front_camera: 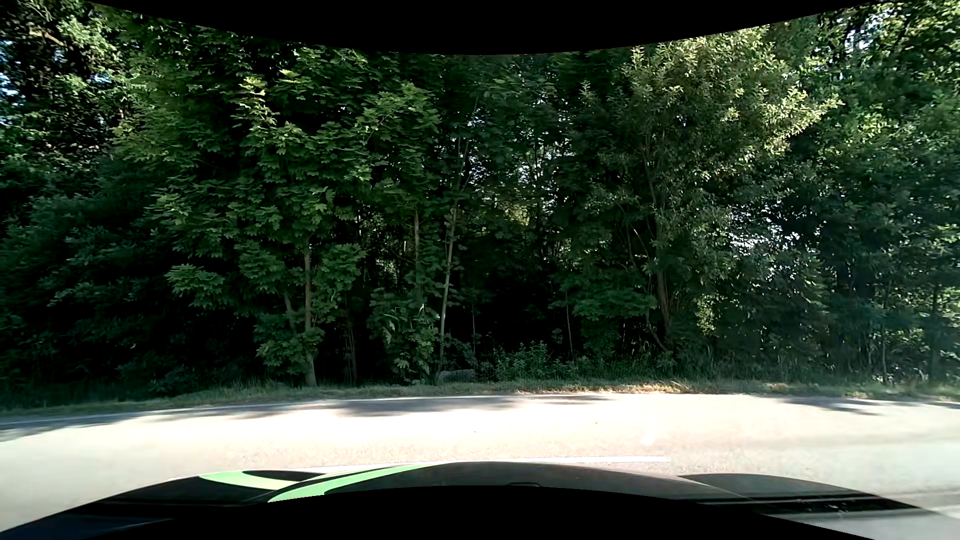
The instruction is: Follow the waypoints while adhering to traffic rules and regulations
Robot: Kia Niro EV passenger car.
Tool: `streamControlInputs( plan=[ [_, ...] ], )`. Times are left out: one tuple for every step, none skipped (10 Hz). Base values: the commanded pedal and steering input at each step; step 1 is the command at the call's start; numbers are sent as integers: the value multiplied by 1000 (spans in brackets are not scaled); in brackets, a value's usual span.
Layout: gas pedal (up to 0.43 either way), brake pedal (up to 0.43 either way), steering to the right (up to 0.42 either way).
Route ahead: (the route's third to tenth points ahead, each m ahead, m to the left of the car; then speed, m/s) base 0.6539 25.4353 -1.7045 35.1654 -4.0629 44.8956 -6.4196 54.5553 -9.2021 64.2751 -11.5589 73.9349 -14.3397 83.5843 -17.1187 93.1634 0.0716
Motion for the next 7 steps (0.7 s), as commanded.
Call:
streamControlInputs(
  plan=[
    [441,0,-730],
    [449,0,-765],
    [469,0,-805],
    [480,0,-822],
    [488,0,-837],
    [488,0,-853],
    [488,0,-864]
  ],
)
